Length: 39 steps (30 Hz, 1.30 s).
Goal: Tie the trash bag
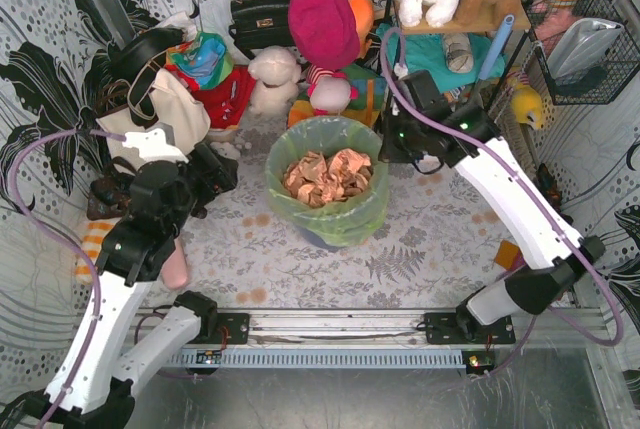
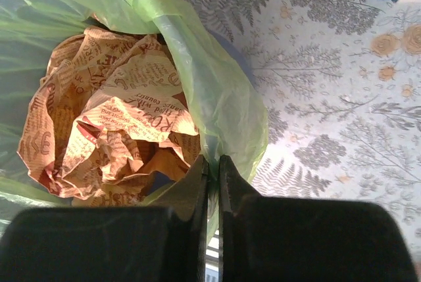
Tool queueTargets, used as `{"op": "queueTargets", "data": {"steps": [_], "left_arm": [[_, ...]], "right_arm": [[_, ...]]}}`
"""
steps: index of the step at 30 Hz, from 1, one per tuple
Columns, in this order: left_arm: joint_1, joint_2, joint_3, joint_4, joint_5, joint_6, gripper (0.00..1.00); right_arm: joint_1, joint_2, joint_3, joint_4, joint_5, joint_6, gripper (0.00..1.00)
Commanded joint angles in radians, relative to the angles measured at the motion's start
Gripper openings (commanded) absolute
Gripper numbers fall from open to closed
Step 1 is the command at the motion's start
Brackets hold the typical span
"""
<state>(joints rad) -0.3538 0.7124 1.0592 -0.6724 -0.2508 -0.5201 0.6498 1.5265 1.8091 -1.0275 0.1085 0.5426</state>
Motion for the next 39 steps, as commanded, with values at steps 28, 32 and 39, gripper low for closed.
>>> {"op": "queueTargets", "data": {"steps": [28,32,39], "left_arm": [[-0.006,-0.095,-0.152,-0.116,0.139,-0.163,0.99],[-0.006,-0.135,-0.224,-0.112,0.193,-0.198,0.99],[-0.004,-0.186,-0.335,-0.057,0.282,-0.231,0.94]], "right_arm": [[-0.123,0.131,0.187,-0.047,-0.478,-0.521,0.60],[-0.123,0.109,0.224,-0.039,-0.439,-0.475,0.87],[-0.122,-0.016,0.188,0.015,-0.317,-0.384,0.94]]}}
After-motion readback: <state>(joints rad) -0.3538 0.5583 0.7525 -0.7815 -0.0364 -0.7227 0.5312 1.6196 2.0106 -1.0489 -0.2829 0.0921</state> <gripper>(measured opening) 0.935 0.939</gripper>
